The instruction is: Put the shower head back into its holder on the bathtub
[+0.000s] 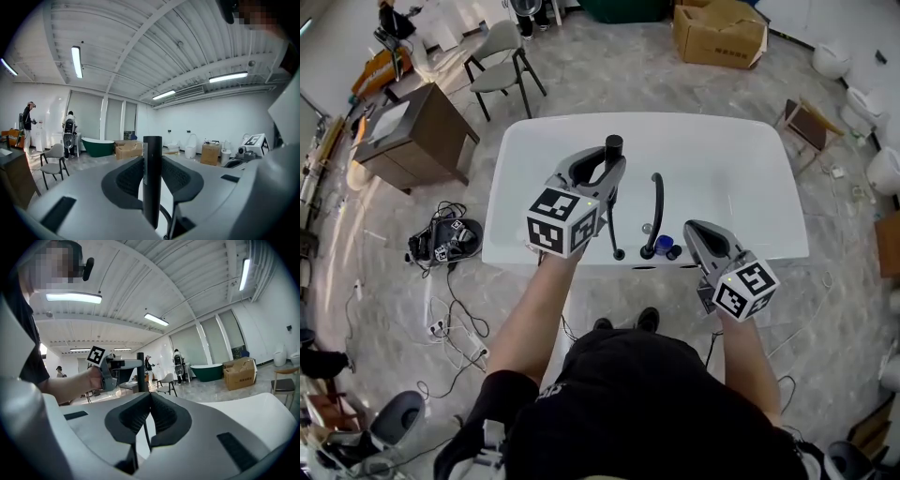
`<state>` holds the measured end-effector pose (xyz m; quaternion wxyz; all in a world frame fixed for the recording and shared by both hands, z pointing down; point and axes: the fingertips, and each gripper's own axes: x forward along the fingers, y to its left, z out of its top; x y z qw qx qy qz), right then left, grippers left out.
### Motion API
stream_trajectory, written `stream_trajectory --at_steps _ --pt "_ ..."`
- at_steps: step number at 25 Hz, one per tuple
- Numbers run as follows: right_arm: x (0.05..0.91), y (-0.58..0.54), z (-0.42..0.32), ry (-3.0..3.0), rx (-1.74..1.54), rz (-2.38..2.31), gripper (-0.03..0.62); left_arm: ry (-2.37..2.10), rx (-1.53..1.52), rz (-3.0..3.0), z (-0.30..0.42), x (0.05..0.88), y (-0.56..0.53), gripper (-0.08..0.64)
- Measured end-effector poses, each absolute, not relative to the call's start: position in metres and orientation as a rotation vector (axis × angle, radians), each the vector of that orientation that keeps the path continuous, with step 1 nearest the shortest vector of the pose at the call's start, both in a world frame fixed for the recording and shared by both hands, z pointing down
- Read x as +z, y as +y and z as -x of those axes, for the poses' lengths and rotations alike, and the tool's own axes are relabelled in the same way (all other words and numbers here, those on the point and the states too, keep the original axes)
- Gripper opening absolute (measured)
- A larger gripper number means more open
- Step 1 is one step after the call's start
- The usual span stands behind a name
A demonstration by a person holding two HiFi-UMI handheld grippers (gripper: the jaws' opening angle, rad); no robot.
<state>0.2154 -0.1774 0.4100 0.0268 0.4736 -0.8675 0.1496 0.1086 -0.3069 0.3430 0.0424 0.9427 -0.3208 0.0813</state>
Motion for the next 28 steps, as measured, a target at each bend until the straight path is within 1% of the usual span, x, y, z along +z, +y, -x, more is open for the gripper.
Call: stream_trajectory --at_steps 6,13,18,23,28 --pt "0.432 -0.182 -0.196 -2.636 0.554 -1.451 0.015 -0.926 0.323 -2.841 -0.092 0.384 -0.306 0.129" --pt "0.486 -0.164 -0.186 -2.539 0.734 -1.450 0.015 -0.833 0.431 -2.744 -0.091 0.460 -0.297 0.129" --pt "0.523 -0.154 -0.171 -2.486 0.824 -1.413 0.015 -0.779 0.511 -2.635 -0.088 0.530 -0.290 0.135" --pt "0.537 -0.153 -0.172 -2.454 0.869 -1.397 0.015 -0.718 0.604 -2.569 -0.097 0.581 -0.279 0.140" --pt "0.546 -0.156 -0.169 -2.440 0.901 -1.404 0.015 -0.671 0.702 -2.490 -0.091 0.631 -0.266 0.146"
